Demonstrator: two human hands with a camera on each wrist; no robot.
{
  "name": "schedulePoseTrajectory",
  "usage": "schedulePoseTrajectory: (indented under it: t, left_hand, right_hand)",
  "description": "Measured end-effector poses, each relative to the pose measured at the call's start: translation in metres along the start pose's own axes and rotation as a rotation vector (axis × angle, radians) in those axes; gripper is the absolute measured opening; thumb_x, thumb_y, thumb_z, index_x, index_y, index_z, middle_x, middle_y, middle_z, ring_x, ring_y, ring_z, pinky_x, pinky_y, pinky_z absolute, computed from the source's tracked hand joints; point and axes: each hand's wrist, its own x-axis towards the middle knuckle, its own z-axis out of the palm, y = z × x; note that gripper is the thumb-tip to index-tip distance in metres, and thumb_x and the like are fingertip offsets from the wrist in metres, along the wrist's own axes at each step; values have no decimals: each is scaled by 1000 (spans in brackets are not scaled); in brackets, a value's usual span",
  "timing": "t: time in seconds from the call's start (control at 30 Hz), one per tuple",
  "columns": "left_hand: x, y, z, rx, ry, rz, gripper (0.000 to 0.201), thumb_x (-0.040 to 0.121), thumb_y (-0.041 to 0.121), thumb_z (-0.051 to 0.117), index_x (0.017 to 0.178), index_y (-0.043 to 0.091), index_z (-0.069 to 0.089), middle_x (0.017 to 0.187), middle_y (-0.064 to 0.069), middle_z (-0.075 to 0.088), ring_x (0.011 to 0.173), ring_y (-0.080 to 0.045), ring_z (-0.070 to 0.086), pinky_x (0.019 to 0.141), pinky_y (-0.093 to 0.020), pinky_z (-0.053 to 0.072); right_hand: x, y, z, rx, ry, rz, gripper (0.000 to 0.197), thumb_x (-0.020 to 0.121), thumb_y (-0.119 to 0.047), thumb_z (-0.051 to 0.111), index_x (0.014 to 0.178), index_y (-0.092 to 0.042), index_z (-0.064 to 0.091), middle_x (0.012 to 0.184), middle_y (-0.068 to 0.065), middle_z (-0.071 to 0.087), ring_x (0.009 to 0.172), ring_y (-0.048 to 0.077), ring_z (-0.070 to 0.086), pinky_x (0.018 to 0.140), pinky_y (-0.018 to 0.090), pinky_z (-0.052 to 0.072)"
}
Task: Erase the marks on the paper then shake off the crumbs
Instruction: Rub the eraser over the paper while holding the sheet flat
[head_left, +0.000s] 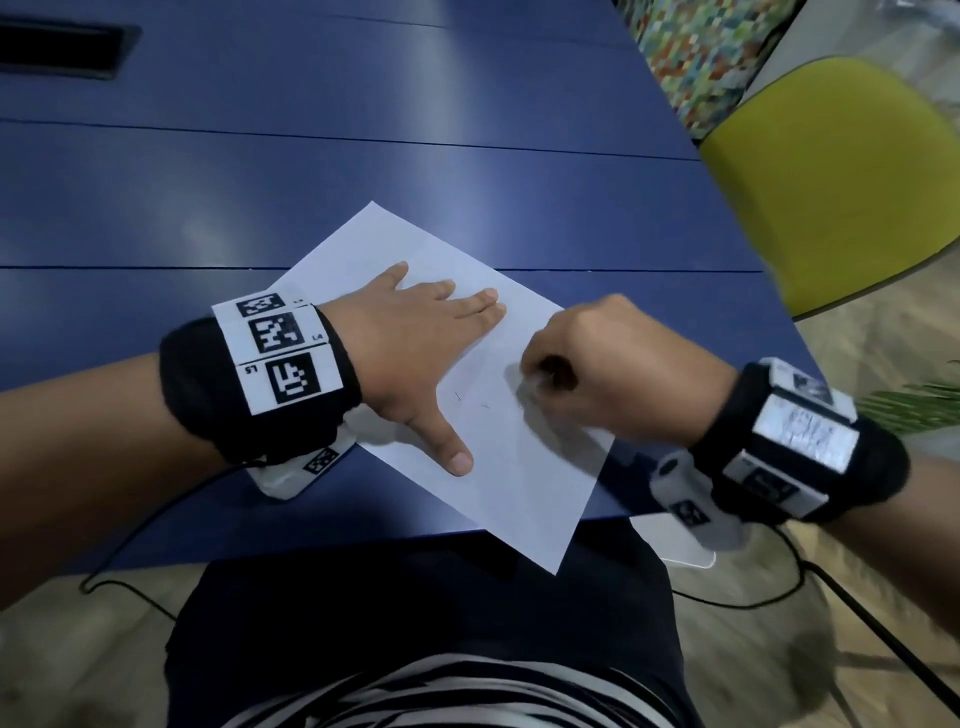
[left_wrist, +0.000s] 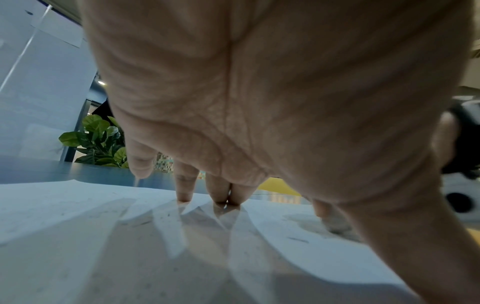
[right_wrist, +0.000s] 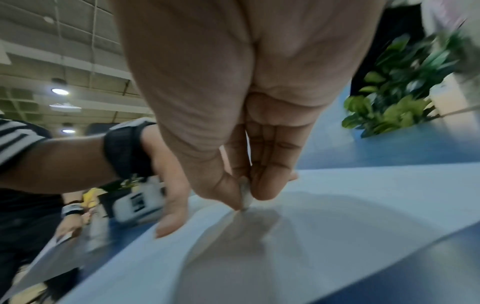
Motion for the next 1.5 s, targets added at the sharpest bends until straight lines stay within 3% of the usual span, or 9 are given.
schedulePoseTrajectory:
  t: [0.1, 0.23, 0.4, 0.57, 0.73, 0.93, 1.2, 1.4, 1.5]
  left_hand:
    - [1, 0, 1, -4, -1, 2, 160, 46, 107, 55, 165, 28, -16, 174, 14, -16, 162, -21, -1, 128, -59, 0]
    - [0, 0, 1, 2, -8, -5, 159, 47, 107, 55, 165, 28, -17, 173, 14, -17, 162, -21, -1, 128, -60, 0]
    - [-1, 1, 1, -8, -10, -11, 158, 48, 106, 57, 165, 29, -17, 173, 14, -17, 162, -22, -2, 128, -58, -1]
    - [-2, -2, 0, -14, -15, 8, 159, 47, 106, 57, 164, 27, -17, 173, 13, -17, 162, -22, -4, 129, -58, -1]
    - [-9, -10, -9, -60, -101, 44, 157, 54, 91, 75, 164, 32, -21, 171, 17, -25, 159, -22, -22, 129, -51, -8]
    - [-8, -2, -5, -34, -121, 32, 159, 49, 100, 67, 157, 41, -32, 164, 3, -43, 154, -25, -35, 128, -53, -11]
    - [-6, -6, 6, -34, -99, 3, 159, 41, 104, 64, 154, 47, -34, 169, 4, -34, 159, -24, -24, 128, -57, -8]
    - [-9, -8, 8, -77, -93, -5, 158, 41, 102, 66, 154, 50, -32, 168, 7, -36, 158, -20, -27, 127, -57, -12]
    - [-8, -7, 8, -64, -95, -3, 159, 41, 103, 66, 154, 49, -32, 168, 6, -35, 158, -21, -26, 127, -58, -11]
  right_hand:
    - [-5, -24, 9, -16, -104, -110, 20, 91, -30, 59, 101, -21, 74, 91, -3, 67, 83, 22, 62, 78, 42, 55]
    - [8, -8, 3, -24, -17, 6, 14, 92, -29, 60, 98, -24, 72, 90, -3, 66, 83, 23, 62, 77, 44, 57]
    - [-3, -20, 10, -26, -95, -101, 15, 91, -31, 60, 95, -23, 72, 87, -5, 65, 80, 20, 60, 76, 41, 54]
    - [-13, 21, -17, 58, 93, 102, 15, 84, -25, 71, 97, -27, 77, 86, -11, 72, 76, 8, 65, 76, 35, 57]
    - [-48, 11, 2, 125, 42, 33, 11, 86, -30, 70, 94, -30, 77, 87, -14, 71, 78, 6, 66, 74, 26, 55]
    - [-51, 3, 10, 140, 12, -15, 9, 90, -31, 68, 95, -30, 75, 87, -14, 67, 78, 6, 62, 74, 23, 52]
    - [-10, -7, 8, 120, 91, -23, 15, 92, -30, 62, 98, -28, 75, 86, -11, 68, 80, 11, 62, 77, 36, 56]
    - [-22, -38, 21, 110, -81, -143, 17, 93, -35, 58, 89, -24, 70, 83, -7, 62, 74, 14, 58, 72, 37, 54]
    - [-10, -19, 15, 70, -29, -28, 16, 89, -35, 57, 88, -25, 70, 82, -5, 66, 73, 17, 62, 71, 41, 57]
